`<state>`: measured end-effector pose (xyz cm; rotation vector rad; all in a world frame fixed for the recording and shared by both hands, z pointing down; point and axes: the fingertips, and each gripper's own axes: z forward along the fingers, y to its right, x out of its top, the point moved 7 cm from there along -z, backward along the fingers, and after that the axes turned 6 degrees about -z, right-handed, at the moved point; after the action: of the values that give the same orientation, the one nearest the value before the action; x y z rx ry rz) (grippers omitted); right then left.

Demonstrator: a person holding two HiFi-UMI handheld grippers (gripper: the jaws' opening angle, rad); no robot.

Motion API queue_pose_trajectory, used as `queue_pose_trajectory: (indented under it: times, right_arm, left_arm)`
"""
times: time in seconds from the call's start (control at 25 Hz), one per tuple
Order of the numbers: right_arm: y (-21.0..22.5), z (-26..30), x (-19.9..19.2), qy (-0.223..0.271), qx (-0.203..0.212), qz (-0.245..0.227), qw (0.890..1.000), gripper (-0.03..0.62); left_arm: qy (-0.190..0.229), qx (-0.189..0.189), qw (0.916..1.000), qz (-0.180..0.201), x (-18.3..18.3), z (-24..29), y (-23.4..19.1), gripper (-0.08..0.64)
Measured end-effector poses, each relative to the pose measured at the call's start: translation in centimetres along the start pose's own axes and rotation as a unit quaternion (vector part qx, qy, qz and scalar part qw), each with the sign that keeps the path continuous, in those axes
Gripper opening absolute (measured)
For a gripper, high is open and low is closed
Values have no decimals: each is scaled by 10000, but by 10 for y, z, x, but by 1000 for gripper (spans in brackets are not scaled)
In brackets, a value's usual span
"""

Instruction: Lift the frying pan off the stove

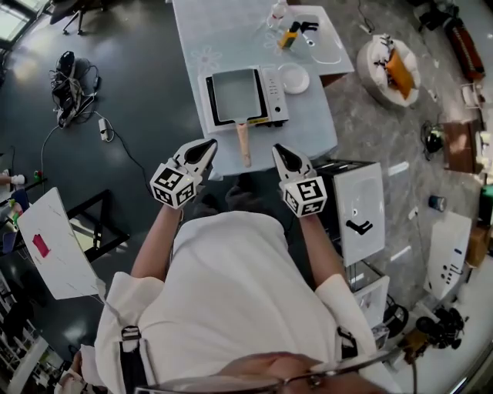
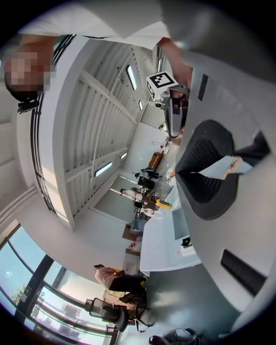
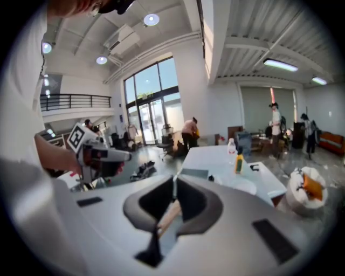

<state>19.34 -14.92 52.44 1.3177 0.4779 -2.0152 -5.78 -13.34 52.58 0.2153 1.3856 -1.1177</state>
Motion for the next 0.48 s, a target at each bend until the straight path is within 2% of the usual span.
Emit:
queue_pose_trajectory:
  times: [0.48]
  right_arm:
    - [24, 34, -34, -391, 855, 381, 9948, 38]
  left_arm:
    - [-264, 293, 9973, -619, -27, 31, -10, 31]
